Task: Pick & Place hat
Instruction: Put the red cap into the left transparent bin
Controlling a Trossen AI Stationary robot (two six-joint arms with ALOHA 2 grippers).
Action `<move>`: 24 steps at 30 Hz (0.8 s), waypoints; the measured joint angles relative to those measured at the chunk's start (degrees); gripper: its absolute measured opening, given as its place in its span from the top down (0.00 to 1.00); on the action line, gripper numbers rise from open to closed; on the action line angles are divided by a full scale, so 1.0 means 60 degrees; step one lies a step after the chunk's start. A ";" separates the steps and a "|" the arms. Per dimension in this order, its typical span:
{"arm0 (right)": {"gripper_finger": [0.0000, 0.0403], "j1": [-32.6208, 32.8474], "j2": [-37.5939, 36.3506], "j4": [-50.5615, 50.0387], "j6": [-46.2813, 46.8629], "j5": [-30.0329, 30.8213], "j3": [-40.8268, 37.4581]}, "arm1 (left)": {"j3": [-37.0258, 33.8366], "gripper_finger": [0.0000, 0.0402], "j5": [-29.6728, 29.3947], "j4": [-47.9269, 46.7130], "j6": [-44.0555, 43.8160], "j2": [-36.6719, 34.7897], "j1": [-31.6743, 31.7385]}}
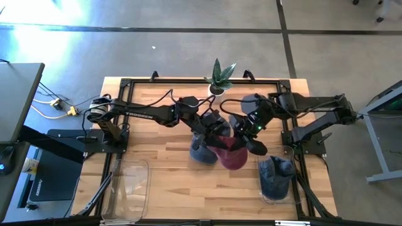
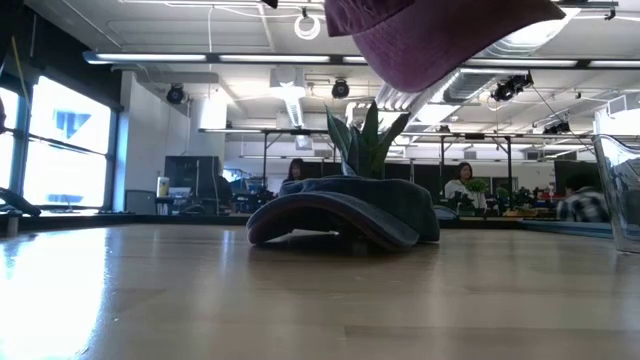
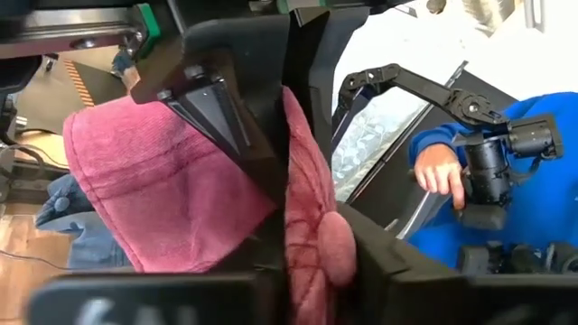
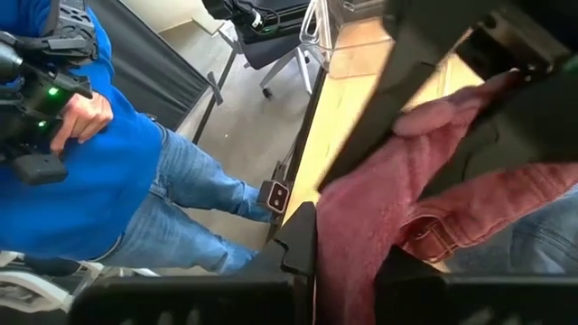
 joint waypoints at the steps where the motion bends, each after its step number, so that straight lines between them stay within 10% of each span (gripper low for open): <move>1: 0.96 0.0040 0.0000 0.0007 0.0041 0.0003 0.0000 | 0.0000 0.92 0.0060 0.0000 0.0010 0.0000 0.0000; 11: 0.65 -0.0186 -0.0074 -0.0029 0.0311 -0.0316 0.0007 | 0.0205 0.99 0.0877 -0.0742 0.0351 -0.0327 0.0000; 24: 0.51 -0.0376 -0.1936 0.0893 -0.0637 0.2017 0.0025 | 0.5559 0.99 0.0212 -1.2331 0.4169 -0.0701 -0.0357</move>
